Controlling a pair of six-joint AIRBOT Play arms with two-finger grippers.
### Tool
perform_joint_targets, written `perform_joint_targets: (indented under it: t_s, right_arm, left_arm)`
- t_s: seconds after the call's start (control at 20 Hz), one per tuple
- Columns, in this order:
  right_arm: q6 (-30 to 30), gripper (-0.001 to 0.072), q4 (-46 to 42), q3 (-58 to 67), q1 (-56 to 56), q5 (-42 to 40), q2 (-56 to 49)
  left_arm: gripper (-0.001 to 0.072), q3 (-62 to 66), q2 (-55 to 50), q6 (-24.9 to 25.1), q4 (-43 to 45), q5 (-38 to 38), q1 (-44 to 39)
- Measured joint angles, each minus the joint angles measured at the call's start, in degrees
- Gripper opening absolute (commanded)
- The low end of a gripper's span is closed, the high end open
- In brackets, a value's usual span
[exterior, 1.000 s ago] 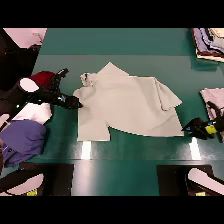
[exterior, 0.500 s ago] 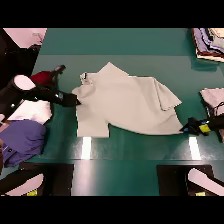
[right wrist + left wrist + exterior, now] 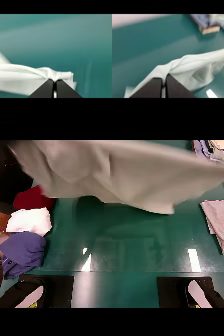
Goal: Fold the shirts.
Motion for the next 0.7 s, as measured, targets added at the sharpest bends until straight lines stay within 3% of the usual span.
perform_joint_targets:
  t_s: [0.15, 0.35, 0.55, 0.7]
  right_arm:
    - [0.5, 0.0019, -1.0, 12.6, 0.0, -1.1, 2.2]
    - [1.9, 0.0018, -2.2, 25.3, -0.8, 0.4, 2.5]
    - [5.0, 0.0018, -2.3, 35.4, -2.6, 6.9, -2.5]
    - [7.3, 0.0018, -1.9, 35.7, -2.8, 11.9, -8.2]
  left_arm:
    - [0.0026, 12.8, 0.8, -1.8, -0.9, 0.2, 0.0]
    - [0.0025, 20.2, 3.0, -3.2, -6.4, 2.2, 0.0]
    - [0.0025, 18.1, 3.9, -4.3, -8.3, 1.9, 0.0]
    - [0.0026, 9.9, 1.9, -5.8, -6.2, 0.1, 0.0]
